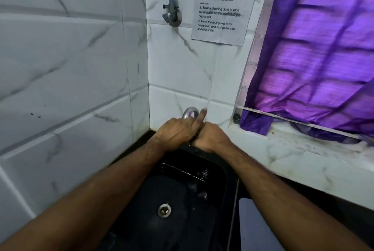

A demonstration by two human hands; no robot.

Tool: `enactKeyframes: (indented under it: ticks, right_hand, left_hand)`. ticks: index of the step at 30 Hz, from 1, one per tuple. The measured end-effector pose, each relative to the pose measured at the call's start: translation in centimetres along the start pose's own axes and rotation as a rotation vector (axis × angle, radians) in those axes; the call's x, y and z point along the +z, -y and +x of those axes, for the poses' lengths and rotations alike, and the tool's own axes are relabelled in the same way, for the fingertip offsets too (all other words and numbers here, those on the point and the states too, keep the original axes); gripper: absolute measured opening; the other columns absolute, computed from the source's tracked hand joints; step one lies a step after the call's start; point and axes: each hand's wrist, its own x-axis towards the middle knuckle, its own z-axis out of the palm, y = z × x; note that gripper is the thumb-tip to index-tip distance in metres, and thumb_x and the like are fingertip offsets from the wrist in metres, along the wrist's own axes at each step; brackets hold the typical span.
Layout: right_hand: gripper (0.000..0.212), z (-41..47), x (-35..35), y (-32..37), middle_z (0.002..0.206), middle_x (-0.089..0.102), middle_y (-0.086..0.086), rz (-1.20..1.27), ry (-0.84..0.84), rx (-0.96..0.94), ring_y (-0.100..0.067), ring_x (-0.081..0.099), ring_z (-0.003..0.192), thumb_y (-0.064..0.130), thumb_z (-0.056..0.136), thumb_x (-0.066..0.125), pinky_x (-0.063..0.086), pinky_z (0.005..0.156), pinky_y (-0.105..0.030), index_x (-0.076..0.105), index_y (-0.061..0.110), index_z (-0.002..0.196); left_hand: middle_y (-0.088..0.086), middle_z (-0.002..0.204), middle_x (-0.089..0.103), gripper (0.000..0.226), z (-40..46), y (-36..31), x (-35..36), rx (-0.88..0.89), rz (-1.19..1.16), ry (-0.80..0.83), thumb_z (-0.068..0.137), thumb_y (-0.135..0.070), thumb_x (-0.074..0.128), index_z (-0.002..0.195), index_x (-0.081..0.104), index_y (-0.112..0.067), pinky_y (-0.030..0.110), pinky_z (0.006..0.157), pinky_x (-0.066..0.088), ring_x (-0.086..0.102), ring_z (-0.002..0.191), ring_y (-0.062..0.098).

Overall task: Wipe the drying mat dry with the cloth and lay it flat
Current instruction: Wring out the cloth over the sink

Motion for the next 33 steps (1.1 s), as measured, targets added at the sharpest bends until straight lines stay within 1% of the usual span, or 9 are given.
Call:
enactKeyframes:
  ticks: [3, 5, 9, 13, 17, 22, 26, 29, 33]
  right_hand:
    - [0.030, -1.4, 0.2, 0.0, 0.077, 0.062, 0.004, -0.017, -0.030, 0.002, -0.024, 0.066, 0.079, 0.053, 0.076, 0.068, 0.054, 0.067, -0.033, 0.058, 0.028, 0.088]
    - [0.036, -2.7, -0.5, 0.1, 0.086, 0.067, 0.000, -0.149, -0.173, -0.048, -0.027, 0.068, 0.082, 0.053, 0.081, 0.072, 0.051, 0.068, -0.034, 0.059, 0.026, 0.100]
    - [0.025, -5.2, 0.1, -0.2, 0.096, 0.067, 0.003, -0.183, -0.522, -0.107, -0.028, 0.067, 0.083, 0.033, 0.088, 0.067, 0.041, 0.061, -0.034, 0.051, 0.027, 0.107]
    - [0.020, -7.5, 3.9, -1.4, 0.097, 0.066, 0.005, -0.083, -0.371, -0.061, -0.025, 0.067, 0.088, 0.035, 0.088, 0.065, 0.042, 0.064, -0.032, 0.055, 0.030, 0.105]
    - [0.024, -9.6, 6.9, -2.3, 0.102, 0.065, 0.009, -0.062, -0.380, 0.004, -0.022, 0.068, 0.088, 0.037, 0.086, 0.067, 0.054, 0.068, -0.037, 0.056, 0.035, 0.108]
    - [0.033, -11.5, 9.3, -3.8, 0.108, 0.063, 0.009, -0.002, -0.352, 0.057, -0.022, 0.068, 0.089, 0.035, 0.085, 0.068, 0.055, 0.066, -0.039, 0.053, 0.038, 0.115]
    - [0.054, -14.2, 11.0, -6.2, 0.115, 0.056, 0.014, 0.223, -0.225, 0.079, -0.015, 0.062, 0.105, 0.041, 0.082, 0.077, 0.055, 0.074, -0.041, 0.051, 0.041, 0.129]
    - [0.076, -17.5, 11.9, -7.3, 0.120, 0.042, 0.012, 0.412, -0.123, 0.036, -0.011, 0.051, 0.112, 0.047, 0.082, 0.078, 0.053, 0.086, -0.038, 0.039, 0.042, 0.147]
    - [0.059, -22.1, 13.5, -8.7, 0.127, 0.043, 0.001, 0.342, -0.359, 0.099, -0.017, 0.049, 0.115, 0.021, 0.092, 0.069, 0.051, 0.094, -0.042, 0.047, 0.033, 0.146]
  left_hand:
    - [0.018, 0.121, 0.062, 0.094, -0.7, -0.5, 0.8, -0.023, 0.018, -0.008, 0.084, -0.019, 0.070, 0.154, 0.007, -0.007, 0.038, 0.045, 0.041, 0.066, 0.064, 0.031]
    - [0.014, 0.133, 0.051, 0.087, -1.2, -0.7, -0.2, -0.145, -0.188, -0.018, 0.089, -0.026, 0.066, 0.155, 0.012, -0.015, 0.041, 0.057, 0.046, 0.067, 0.085, 0.033]
    - [0.001, 0.120, 0.044, 0.061, -3.0, -1.3, -1.5, -0.225, -0.639, -0.334, 0.079, -0.016, 0.072, 0.134, 0.044, -0.018, 0.034, 0.060, 0.046, 0.059, 0.092, 0.022]
    - [-0.008, 0.102, 0.050, 0.044, -6.6, -3.3, 1.8, -0.309, -0.910, -0.209, 0.069, -0.022, 0.078, 0.105, 0.051, -0.023, 0.043, 0.072, 0.052, 0.055, 0.088, 0.016]
    - [-0.006, 0.095, 0.053, 0.039, -9.3, -6.2, 4.0, -0.397, -1.092, -0.219, 0.071, -0.018, 0.084, 0.098, 0.056, -0.019, 0.025, 0.072, 0.044, 0.053, 0.085, 0.006]
    - [-0.004, 0.102, 0.057, 0.053, -10.3, -7.6, 4.4, -0.413, -1.295, -0.132, 0.065, -0.029, 0.094, 0.106, 0.062, -0.021, 0.013, 0.080, 0.043, 0.058, 0.094, 0.006]
    - [-0.001, 0.102, 0.067, 0.036, -11.2, -10.1, 4.8, -0.494, -1.870, 0.007, 0.079, -0.019, 0.084, 0.111, 0.068, -0.018, 0.026, 0.075, 0.051, 0.062, 0.090, 0.009]
    - [0.004, 0.101, 0.066, 0.031, -11.4, -12.6, 5.2, -0.655, -2.086, 0.047, 0.090, -0.022, 0.071, 0.117, 0.065, -0.010, 0.029, 0.075, 0.052, 0.062, 0.091, 0.014]
    - [0.010, 0.100, 0.063, 0.037, -9.8, -16.0, 4.4, -0.833, -2.357, 0.217, 0.099, -0.036, 0.056, 0.116, 0.066, -0.004, 0.033, 0.082, 0.052, 0.060, 0.094, 0.021]
